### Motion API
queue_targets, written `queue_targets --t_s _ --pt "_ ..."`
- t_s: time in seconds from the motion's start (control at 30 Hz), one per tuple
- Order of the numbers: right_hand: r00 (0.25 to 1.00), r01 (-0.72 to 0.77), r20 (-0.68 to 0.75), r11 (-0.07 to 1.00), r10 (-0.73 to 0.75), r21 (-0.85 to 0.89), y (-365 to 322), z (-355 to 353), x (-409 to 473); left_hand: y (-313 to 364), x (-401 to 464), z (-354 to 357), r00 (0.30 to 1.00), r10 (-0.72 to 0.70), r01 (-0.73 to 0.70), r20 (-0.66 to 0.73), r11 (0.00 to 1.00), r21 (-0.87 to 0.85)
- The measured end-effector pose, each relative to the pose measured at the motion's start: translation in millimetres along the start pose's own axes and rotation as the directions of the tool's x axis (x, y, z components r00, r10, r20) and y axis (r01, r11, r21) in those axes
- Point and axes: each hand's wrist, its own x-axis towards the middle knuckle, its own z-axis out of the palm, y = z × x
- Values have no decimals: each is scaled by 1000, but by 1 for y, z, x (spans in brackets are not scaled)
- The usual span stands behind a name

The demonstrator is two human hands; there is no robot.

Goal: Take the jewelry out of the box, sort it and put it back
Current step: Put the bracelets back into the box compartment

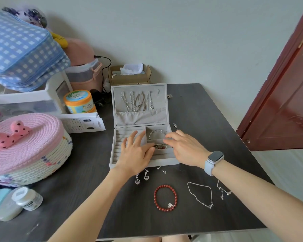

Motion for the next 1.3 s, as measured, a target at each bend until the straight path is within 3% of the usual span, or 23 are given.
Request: queue_targets --t_s 0.07,0.13,0.2,0.3,0.4,0.5,0.6,0.77,0.93,1.07,1.13,1.3 --pt "988 -26 -149 994 42 106 -3 2 -14 4 -10 -3 976 -16 6 -216 999 -48" --pt "942 -27 -319 974 100 225 -12 7 -32 7 -29 0 903 -100 64 -418 993 -99" --pt "898 -29 -402 938 176 345 -29 15 -53 14 -54 8 866 -156 101 -475 985 -139" --pt "900 -98 -360 920 244 380 -55 28 -73 24 -85 27 911 -161 125 -379 985 -118" --pt "941 -224 -172 915 293 335 -71 36 -78 29 -98 42 963 -146 156 -225 987 28" --pt "934 -231 -181 907 308 353 -80 40 -77 30 -101 44 976 -154 170 -154 981 96" --pt "954 -183 -174 934 245 308 -84 38 -74 31 -101 40 977 -175 187 -123 978 93" --pt "968 -106 -142 848 208 519 -71 14 -72 26 -95 32 964 -206 202 -166 978 -43" --pt "881 -19 -385 833 275 553 -46 -17 -47 21 -64 15 967 -146 144 -210 989 -21" --pt "834 11 -461 826 304 564 -32 -24 -17 16 -41 18 976 -213 215 -51 976 33" --pt "832 18 -443 782 334 623 -28 -19 -5 15 -38 19 973 -224 227 -46 972 65" --pt "851 -141 -217 606 478 783 -19 0 12 14 -38 22 973 -226 229 -57 972 57"
